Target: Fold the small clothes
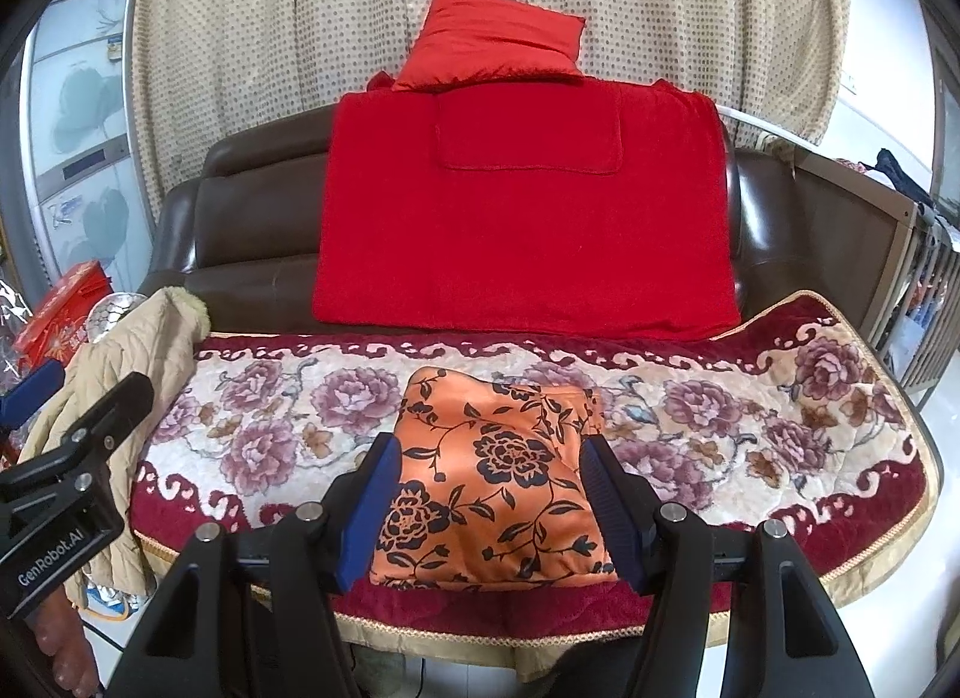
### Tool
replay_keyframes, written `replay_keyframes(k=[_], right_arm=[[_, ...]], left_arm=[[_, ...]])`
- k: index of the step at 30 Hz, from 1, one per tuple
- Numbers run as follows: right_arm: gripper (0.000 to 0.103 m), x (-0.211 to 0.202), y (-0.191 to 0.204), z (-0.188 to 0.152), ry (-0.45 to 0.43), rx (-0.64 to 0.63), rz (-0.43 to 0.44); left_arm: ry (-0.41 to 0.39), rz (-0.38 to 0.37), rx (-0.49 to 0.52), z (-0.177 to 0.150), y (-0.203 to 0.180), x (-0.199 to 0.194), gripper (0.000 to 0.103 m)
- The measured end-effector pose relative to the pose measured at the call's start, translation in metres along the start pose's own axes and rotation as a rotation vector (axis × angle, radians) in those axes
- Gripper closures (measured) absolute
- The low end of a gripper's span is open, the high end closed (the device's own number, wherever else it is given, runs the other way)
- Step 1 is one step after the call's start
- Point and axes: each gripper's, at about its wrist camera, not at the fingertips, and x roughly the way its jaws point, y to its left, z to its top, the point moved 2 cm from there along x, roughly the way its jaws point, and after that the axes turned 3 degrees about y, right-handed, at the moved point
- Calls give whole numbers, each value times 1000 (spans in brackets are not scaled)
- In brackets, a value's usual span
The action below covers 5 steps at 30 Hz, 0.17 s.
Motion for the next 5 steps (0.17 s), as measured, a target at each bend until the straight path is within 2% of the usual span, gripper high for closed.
replay_keyframes(k=[3, 5], right_arm=[[37, 17, -11, 4, 11, 16, 6], [37, 32, -26, 8, 24, 35, -4]], left_arm=[[20, -39, -2, 2, -2, 17, 8], [66, -64, -44, 6, 7, 46, 8]])
